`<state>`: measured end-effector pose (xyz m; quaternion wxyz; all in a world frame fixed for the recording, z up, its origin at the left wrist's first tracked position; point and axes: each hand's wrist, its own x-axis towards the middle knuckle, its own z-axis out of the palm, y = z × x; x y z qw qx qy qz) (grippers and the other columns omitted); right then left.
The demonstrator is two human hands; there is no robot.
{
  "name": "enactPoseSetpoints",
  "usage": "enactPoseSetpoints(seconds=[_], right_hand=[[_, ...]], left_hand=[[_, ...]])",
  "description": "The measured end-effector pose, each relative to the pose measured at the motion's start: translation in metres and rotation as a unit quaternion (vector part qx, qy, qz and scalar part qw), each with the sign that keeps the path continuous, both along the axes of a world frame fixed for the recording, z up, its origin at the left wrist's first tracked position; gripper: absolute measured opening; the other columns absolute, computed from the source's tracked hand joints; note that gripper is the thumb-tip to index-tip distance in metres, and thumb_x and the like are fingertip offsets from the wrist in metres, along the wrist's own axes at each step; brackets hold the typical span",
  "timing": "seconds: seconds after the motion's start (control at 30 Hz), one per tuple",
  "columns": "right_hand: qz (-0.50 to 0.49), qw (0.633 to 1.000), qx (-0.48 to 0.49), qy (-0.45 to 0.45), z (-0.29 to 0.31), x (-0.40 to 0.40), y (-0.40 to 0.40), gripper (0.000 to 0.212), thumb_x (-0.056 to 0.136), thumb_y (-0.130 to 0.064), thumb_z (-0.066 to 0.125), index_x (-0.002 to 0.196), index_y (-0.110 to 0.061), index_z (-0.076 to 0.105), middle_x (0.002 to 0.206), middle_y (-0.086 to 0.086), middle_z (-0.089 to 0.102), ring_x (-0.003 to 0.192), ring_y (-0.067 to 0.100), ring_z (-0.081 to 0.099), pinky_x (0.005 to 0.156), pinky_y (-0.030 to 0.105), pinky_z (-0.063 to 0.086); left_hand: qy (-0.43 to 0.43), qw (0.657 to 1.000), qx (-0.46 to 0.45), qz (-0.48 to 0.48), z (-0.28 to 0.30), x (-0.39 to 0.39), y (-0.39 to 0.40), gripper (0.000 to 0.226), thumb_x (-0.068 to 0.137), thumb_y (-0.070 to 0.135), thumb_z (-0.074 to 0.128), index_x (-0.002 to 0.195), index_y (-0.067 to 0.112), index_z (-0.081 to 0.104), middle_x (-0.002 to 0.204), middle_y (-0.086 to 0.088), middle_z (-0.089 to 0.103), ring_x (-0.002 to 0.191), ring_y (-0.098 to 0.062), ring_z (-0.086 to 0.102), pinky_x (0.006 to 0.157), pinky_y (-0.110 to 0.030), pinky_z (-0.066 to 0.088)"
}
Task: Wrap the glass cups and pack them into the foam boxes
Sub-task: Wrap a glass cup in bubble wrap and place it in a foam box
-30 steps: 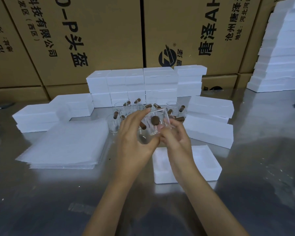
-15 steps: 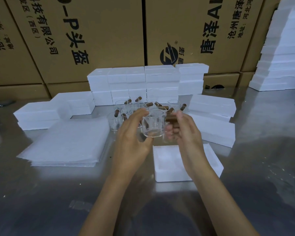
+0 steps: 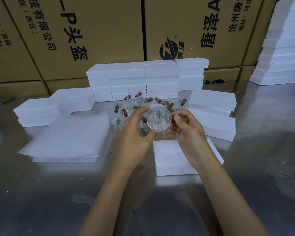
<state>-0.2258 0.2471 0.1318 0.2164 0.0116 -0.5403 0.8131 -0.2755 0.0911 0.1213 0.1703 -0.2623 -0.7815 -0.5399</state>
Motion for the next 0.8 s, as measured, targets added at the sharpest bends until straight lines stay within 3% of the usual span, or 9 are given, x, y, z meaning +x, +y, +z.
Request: enactPoseSetpoints(seconds=[0.07,0.2,0.3,0.4,0.53,0.67,0.8], right_hand=[[0.013,1.0,0.007,-0.001,0.0,0.001,-0.001,0.01,0.099,-0.005,0.051,0.102,-0.007,0.061,0.073,0.007,0.061,0.068,0.019,0.059,0.074,0.034,0.053],[0.001,0.999,0.035,-0.006,-0.001,0.001,0.0,0.012,0.099,-0.01,0.053,0.106,-0.008,0.063,0.079,0.009,0.063,0.072,0.02,0.059,0.076,0.036,0.053],[-0.071,0.986,0.149,-0.022,-0.005,-0.001,-0.001,0.014,0.1,-0.017,0.056,0.107,-0.01,0.067,0.082,0.003,0.065,0.071,0.01,0.058,0.07,0.027,0.051],[-0.075,0.966,0.246,-0.025,-0.007,-0.003,-0.005,0.014,0.1,-0.02,0.057,0.106,-0.013,0.068,0.076,-0.018,0.063,0.07,-0.001,0.056,0.069,0.018,0.043],[-0.054,0.931,0.358,-0.05,-0.012,-0.004,-0.011,0.017,0.102,-0.024,0.052,0.099,-0.017,0.067,0.066,-0.025,0.056,0.065,-0.001,0.048,0.065,0.019,0.038],[-0.057,0.94,0.321,-0.1,-0.012,-0.004,-0.01,0.028,0.104,-0.032,0.044,0.085,-0.025,0.064,0.061,-0.027,0.057,0.059,-0.006,0.05,0.065,0.02,0.036],[-0.033,0.95,0.279,-0.137,-0.013,-0.004,-0.009,0.036,0.105,-0.038,0.041,0.084,-0.021,0.066,0.055,-0.017,0.047,0.05,-0.001,0.043,0.06,0.021,0.031]], left_hand=[[0.0,1.0,0.004,-0.005,0.001,-0.001,-0.001,0.065,0.081,0.017,0.082,0.134,0.04,0.052,0.133,0.023,0.056,0.124,0.002,0.05,0.096,-0.02,0.044],[-0.038,0.998,0.043,-0.031,0.003,-0.001,-0.001,0.059,0.083,0.019,0.082,0.133,0.037,0.057,0.129,0.024,0.059,0.115,0.008,0.054,0.084,-0.007,0.045],[-0.088,0.988,0.118,-0.048,0.007,0.002,0.001,0.049,0.081,0.036,0.08,0.126,0.033,0.062,0.124,0.019,0.064,0.112,0.0,0.06,0.083,-0.017,0.053],[-0.111,0.979,0.172,-0.009,0.012,0.004,0.003,0.051,0.074,0.049,0.075,0.12,0.027,0.066,0.12,0.01,0.066,0.104,-0.01,0.066,0.08,-0.019,0.053],[-0.101,0.98,0.165,0.037,0.015,0.009,0.006,0.044,0.076,0.056,0.07,0.112,0.032,0.066,0.116,0.003,0.062,0.093,-0.021,0.067,0.079,-0.032,0.056],[-0.132,0.979,0.149,0.033,0.018,0.009,0.005,0.035,0.085,0.051,0.069,0.114,0.031,0.068,0.115,0.006,0.067,0.095,-0.018,0.067,0.083,-0.036,0.058],[-0.151,0.974,0.165,0.016,0.016,0.003,0.0,0.012,0.099,0.028,0.061,0.107,0.03,0.071,0.094,0.013,0.073,0.078,-0.009,0.066,0.066,-0.024,0.055]])
